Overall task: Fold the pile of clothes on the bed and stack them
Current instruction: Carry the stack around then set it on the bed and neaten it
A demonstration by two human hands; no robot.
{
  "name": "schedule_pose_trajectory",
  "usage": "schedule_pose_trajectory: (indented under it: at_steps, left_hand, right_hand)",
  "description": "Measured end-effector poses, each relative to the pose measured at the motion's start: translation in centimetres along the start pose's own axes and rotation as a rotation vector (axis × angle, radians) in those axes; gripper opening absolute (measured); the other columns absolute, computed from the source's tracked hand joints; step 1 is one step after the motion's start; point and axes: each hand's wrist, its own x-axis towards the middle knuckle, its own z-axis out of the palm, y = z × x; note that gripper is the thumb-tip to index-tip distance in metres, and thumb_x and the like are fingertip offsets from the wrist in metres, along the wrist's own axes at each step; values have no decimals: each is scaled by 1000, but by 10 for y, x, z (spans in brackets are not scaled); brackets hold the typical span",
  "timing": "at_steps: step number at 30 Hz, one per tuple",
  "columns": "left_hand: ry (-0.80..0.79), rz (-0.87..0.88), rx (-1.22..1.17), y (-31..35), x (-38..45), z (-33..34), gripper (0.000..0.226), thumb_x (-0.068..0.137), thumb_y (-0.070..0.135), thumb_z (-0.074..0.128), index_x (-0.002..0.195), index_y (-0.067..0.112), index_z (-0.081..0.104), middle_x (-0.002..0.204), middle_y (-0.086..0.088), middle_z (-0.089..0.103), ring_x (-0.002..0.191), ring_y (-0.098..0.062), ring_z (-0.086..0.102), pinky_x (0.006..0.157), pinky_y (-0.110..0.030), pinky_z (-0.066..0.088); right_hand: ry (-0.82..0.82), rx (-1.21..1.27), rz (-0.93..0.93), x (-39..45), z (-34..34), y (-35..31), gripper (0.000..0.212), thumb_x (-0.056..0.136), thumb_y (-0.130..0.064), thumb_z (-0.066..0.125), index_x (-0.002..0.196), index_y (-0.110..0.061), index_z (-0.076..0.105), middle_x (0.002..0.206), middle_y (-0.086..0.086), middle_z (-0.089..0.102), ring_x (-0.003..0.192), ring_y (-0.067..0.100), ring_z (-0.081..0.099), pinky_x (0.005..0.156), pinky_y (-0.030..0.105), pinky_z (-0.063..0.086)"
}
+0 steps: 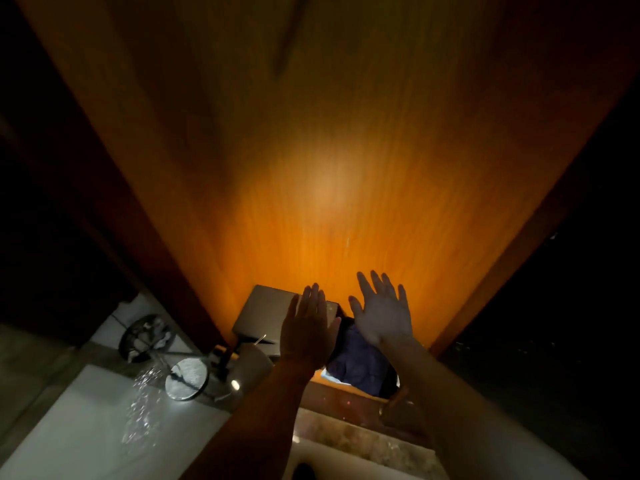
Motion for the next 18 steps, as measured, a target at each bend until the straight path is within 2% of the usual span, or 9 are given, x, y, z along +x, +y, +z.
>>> schedule_pose_trajectory:
  at_steps: [2,6,8,10,11,14,18]
  left_hand:
    - [-4,-29,29,-7,-20,-14,70,93,49,32,130,-2,60,139,-18,57,130,-30,55,110,-46,39]
    - [-40,-138,87,-27,-58,-42,71,90,51,32,127,-2,63,136,-18,60,123,-29,60,102,-46,49]
    - [-43,-225,116,-39,-75,-58,75,91,52,26,133,-1,59,141,-16,56,130,-28,55,108,-44,41]
    - [-13,-285,110,-53,-93,-69,78,94,53,19,143,0,46,151,-16,44,141,-28,42,116,-45,30]
    - [0,-314,115,-61,-102,-74,78,94,53,17,146,1,42,154,-16,40,143,-28,38,118,-45,27]
    - [28,-423,109,-88,-130,-86,73,95,51,22,140,2,51,148,-16,49,138,-27,46,115,-46,35]
    - [14,-541,97,-139,-173,-95,71,99,54,22,150,6,34,159,-13,31,148,-25,27,123,-43,18]
  right_hand:
    - [-17,2,-34,-13,-9,-12,61,104,-51,25,158,-28,10,166,3,8,153,23,0,122,50,3]
    - [-51,-15,-142,-31,-16,-46,61,103,-52,25,158,-28,12,165,4,12,153,25,3,122,51,5]
    - [-58,-24,-206,-38,-16,-69,61,103,-52,25,158,-29,12,165,4,12,153,25,4,122,51,6]
    - [-60,-43,-273,-45,-14,-93,61,103,-52,24,158,-28,12,165,3,12,153,25,4,122,51,6]
    - [-65,-49,-304,-49,-12,-106,61,103,-52,24,158,-28,12,165,3,12,153,25,4,122,51,6]
    - [-87,-43,-393,-57,-4,-148,60,103,-49,27,158,-28,14,165,4,13,153,25,4,122,53,6]
    - [-113,-60,-517,-66,9,-212,59,103,-49,30,157,-28,16,165,4,15,152,27,7,121,53,6]
